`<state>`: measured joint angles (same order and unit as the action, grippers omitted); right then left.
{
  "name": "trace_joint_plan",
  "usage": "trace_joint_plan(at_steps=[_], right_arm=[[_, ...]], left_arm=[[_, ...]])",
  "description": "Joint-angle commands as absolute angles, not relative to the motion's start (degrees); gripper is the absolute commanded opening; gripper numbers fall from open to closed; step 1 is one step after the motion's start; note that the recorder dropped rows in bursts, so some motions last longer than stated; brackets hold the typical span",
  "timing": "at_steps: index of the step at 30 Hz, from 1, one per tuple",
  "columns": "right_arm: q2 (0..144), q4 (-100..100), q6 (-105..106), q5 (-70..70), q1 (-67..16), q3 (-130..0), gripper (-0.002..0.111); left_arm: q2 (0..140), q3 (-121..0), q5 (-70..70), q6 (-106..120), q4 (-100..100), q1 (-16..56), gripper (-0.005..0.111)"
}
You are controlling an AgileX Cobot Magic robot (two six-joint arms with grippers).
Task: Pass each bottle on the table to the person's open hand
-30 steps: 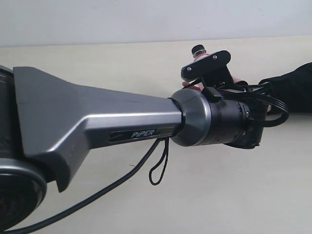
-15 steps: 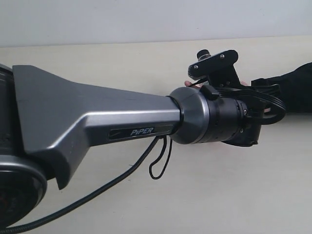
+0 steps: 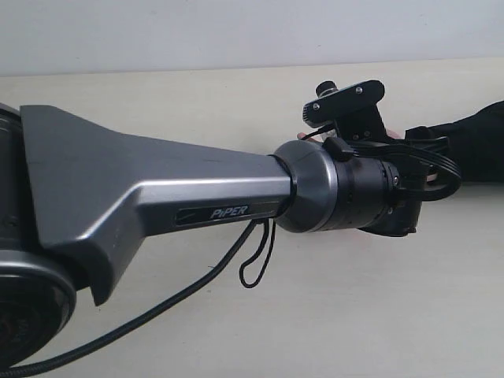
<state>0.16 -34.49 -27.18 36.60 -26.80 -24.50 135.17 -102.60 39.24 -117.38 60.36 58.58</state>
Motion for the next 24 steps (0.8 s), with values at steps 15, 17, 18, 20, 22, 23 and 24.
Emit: trace_joint_plan(at_steps=[15,17,18,20,22,23,24], right_arm=[[0.0,-34.6,-27.2,37.0,-27.0,-24.1,0.000],[0.0,-34.6,-27.2,37.0,-27.0,-24.1,0.000],[0.0,-34.5,-27.2,37.0,-27.0,-24.1,0.000],[0.0,-34.5,-27.2,37.0,-27.0,-24.1,0.000],[0.0,-34.5,-27.2,37.0,-27.0,-24.1,0.000],[0.0,-34.5,-27.2,37.0,-27.0,-24.1,0.000],[0.0,-34.5,-27.2,37.0,-27.0,-24.1,0.000]], left_arm=[[126.5,-102.6,45.7,-108.4,60.0,57.6,0.094],[125.0,-102.6,47.0,-105.8,59.0,57.3,0.094],[123.9,-102.6,47.5,-103.5,58.1,57.1,0.093],[122.0,-102.6,48.8,-98.0,56.6,56.9,0.086],[119.9,-102.6,51.3,-94.5,56.2,56.9,0.068],[119.0,-102.6,52.5,-93.4,56.2,56.9,0.058],[117.9,-102.6,53.9,-92.6,55.8,56.9,0.041]])
